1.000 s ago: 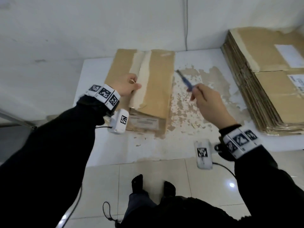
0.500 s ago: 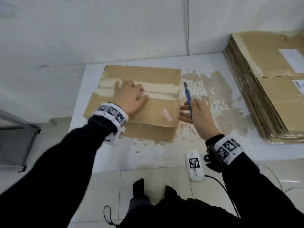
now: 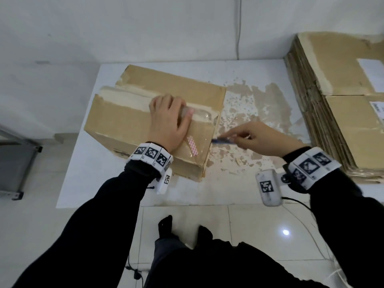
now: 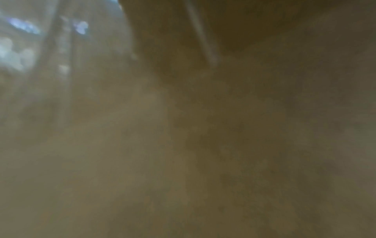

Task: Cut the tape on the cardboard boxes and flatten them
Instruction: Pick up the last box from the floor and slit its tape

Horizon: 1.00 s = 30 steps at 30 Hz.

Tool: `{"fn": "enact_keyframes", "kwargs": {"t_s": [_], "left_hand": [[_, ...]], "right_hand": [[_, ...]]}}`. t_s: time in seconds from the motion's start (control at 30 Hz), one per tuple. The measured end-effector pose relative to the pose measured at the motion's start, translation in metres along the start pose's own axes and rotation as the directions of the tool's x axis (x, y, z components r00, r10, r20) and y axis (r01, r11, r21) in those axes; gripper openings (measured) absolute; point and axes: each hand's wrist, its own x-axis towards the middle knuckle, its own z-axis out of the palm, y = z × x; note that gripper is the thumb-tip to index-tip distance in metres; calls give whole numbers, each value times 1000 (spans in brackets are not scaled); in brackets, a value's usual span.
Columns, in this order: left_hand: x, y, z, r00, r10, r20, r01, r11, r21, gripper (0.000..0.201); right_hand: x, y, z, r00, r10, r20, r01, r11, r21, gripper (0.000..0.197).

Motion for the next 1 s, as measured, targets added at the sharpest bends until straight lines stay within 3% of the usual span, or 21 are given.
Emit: {"fn": "enact_keyframes", "kwargs": {"t_s": [0.07,0.2,0.3,0.37,0.43,0.47,0.5,0.53,0.6,0.67,0.77,0.83,1.0], "left_hand": [[3,1,0,1000,-9,-18,9,1000,-11,33],[4,3,-2,980,-70,187,40,986,161,39],[8,13,-8,922,-165,351,39,940,339,39],[15,21,-9,832,-337,441,166,909,382,39],[24,22,-9,682,-522,512,494,845,203,44],[27,22,-11,596,-590,544,712,702,-19,48],[30,24,-13,509,-638,578,849,481,-218,46],[32,24,-13,449,-677,583,893,310,-327,41],[38,25,-8,383,-757,529,913,225,-339,41],[38,27,-3,355,-805,475,930,256,-263,49],[41,26,4,367,-786,497,930,290,-228,41],[40,23,6,374,-786,492,925,279,-256,52],[43,24,7,392,-778,491,914,270,-302,50]], "right_hand": [[-6,4,-4,997,-6,83,5,1000,14,27],[-9,12,-14,978,10,-210,-22,998,-58,23],[-13,9,-13,966,-47,-255,8,989,-150,18],[-14,9,-7,971,-89,-223,35,972,-234,18],[-15,11,-2,965,-122,-231,48,953,-301,18],[-16,12,0,959,-143,-246,57,944,-325,17],[-18,11,3,950,-176,-258,73,929,-362,17],[-20,11,6,940,-212,-266,88,907,-412,16],[-22,11,11,920,-264,-288,92,863,-497,18],[-19,11,13,902,-286,-323,72,837,-543,20],[-7,10,9,895,-271,-355,-1,793,-609,23],[-2,10,12,901,-250,-355,-47,756,-652,29],[12,11,31,858,-132,-497,-197,809,-554,32]]}}
